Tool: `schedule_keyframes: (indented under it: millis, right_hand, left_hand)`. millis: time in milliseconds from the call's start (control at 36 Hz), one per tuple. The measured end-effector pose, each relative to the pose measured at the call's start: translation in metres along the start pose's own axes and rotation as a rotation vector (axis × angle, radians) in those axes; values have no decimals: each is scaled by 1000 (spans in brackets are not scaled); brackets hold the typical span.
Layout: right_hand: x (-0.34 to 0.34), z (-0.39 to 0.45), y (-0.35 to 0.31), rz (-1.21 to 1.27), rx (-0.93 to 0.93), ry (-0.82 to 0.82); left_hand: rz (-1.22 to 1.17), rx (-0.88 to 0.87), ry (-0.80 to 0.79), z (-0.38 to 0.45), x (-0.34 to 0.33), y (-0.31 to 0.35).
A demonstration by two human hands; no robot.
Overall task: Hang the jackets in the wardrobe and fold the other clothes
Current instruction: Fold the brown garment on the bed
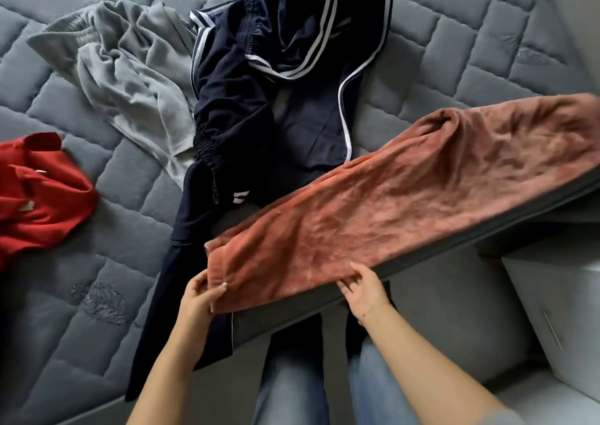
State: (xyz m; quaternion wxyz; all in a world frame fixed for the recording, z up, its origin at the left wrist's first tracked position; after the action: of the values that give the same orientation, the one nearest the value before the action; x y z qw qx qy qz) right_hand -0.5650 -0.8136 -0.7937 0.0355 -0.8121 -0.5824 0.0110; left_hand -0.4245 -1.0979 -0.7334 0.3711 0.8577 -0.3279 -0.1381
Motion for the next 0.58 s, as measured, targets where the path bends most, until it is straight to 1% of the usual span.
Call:
schedule_keyframes:
  millis: [83,167,194,222,278,306,333,389,472,528,583]
  right_hand:
    - [-7,1,-6,-11,-5,-45]
    - [-7,1,-9,-37,1,-41]
    - [-6,1,-9,-44,4,-33]
    - [-6,1,-9,-48,10,-26]
    - [-6,1,-9,-38,31,-12]
    - [-6,1,-9,-24,39,-7]
    - [-6,2,-9,-12,42,-9]
    - [-6,5,-6,-13,26,-26]
    - [-3,4,-3,-50,-14,-17]
    - [1,3,-4,-68,-20,4]
    - [5,0,-8,-85,-11,4]
  left_hand:
    - [99,-14,-12,7,-12,16]
    - [239,-59,46,11,-17,31]
    - [202,-76,47,11,-20,36]
    - [80,-88,20,13,-25,40]
    - [-238,-125,-42,15,-31,51]
    - [-309,-144,-23,16,-26,54]
    - [-301,-153,35,17,-16,53]
    - [-155,-128,166,15,1,41]
    - [121,9,318,13,17,13]
    - [231,35,327,15,18,11]
    - [316,-12,323,18,15,22]
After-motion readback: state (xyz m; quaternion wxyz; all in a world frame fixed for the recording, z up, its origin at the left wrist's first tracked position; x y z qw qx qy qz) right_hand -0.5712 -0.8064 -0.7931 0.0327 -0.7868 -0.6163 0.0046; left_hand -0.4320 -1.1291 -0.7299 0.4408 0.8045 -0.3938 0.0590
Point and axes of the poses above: each hand's wrist, its own z-axis towards the middle knuckle, its own x-axis out of the back of the hand, y = z × x, the point moved 10 cm from there along z, towards the middle knuckle, and after that the axes turned 11 degrees about -x, right-handed, at the moved point
